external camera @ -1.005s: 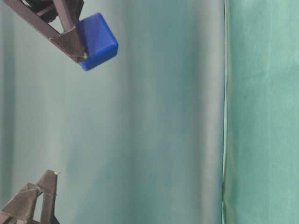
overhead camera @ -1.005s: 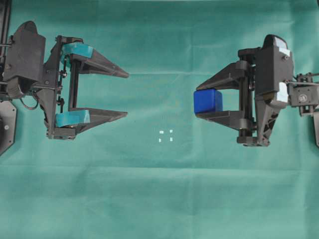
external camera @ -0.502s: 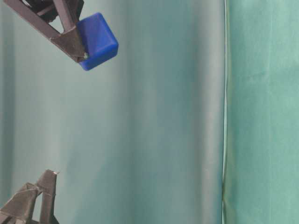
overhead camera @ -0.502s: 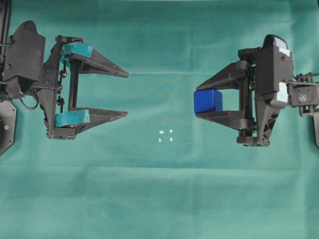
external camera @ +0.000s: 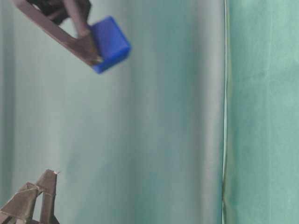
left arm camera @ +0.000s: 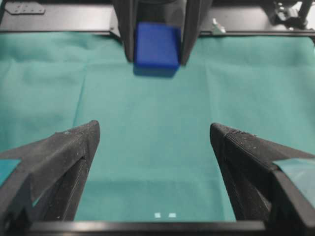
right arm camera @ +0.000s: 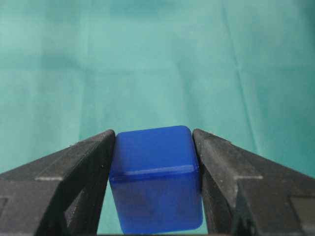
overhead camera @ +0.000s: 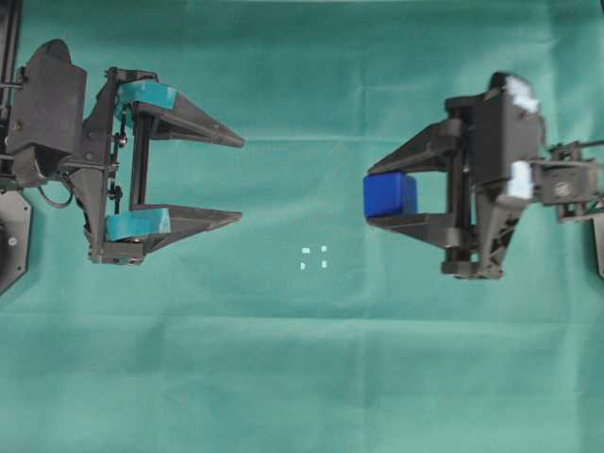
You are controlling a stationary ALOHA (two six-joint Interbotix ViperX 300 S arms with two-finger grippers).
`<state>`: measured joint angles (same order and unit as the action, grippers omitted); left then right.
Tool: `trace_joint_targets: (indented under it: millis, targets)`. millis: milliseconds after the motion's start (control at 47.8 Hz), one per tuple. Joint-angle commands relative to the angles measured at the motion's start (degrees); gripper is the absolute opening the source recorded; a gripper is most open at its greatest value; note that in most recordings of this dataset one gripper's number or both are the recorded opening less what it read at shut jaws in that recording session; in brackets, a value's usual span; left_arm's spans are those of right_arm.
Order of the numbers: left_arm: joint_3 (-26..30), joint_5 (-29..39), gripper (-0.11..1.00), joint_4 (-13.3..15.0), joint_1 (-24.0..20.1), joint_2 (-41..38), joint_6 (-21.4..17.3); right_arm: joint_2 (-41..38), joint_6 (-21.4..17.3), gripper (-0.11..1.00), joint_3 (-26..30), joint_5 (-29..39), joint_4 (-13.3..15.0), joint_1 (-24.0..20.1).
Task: Handover the blue block to the right arm after grasping it with the left arm, then place it in the designated position.
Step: 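Lower the held cube toward the white marks with the right gripper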
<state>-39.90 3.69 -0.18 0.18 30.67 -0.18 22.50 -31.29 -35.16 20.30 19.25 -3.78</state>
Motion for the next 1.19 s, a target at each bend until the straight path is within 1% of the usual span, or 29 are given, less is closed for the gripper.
trace_joint_targets:
  millis: [0, 105, 314, 733, 984, 1172]
  targets:
    - [1.8, -0.3, 1.00, 0.0, -0.2, 0.4, 0.0, -2.5, -0.2, 0.54, 1.3, -0.7, -0.1, -0.2]
    - [1.8, -0.3, 1.00, 0.0, -0.2, 0.4, 0.0, -6.2, -0.3, 0.54, 1.2, -2.6, -0.2, -0.1]
    - [1.8, -0.3, 1.00, 0.0, -0.2, 0.4, 0.0, -13.4, -0.3, 0.54, 1.3, -9.8, -0.2, -0.2]
    - [1.7, -0.2, 1.00, 0.1, -0.2, 0.4, 0.0, -25.5, -0.3, 0.54, 1.7, -21.4, 0.0, 2.4]
    - [1.7, -0.2, 1.00, 0.1, -0.2, 0.4, -0.1, -29.4, -0.3, 0.54, 2.7, -25.0, 0.0, 2.4]
    - [1.7, -0.1, 1.00, 0.0, -0.2, 0.4, -0.1, -31.6, -0.3, 0.54, 3.8, -25.7, -0.2, 2.4]
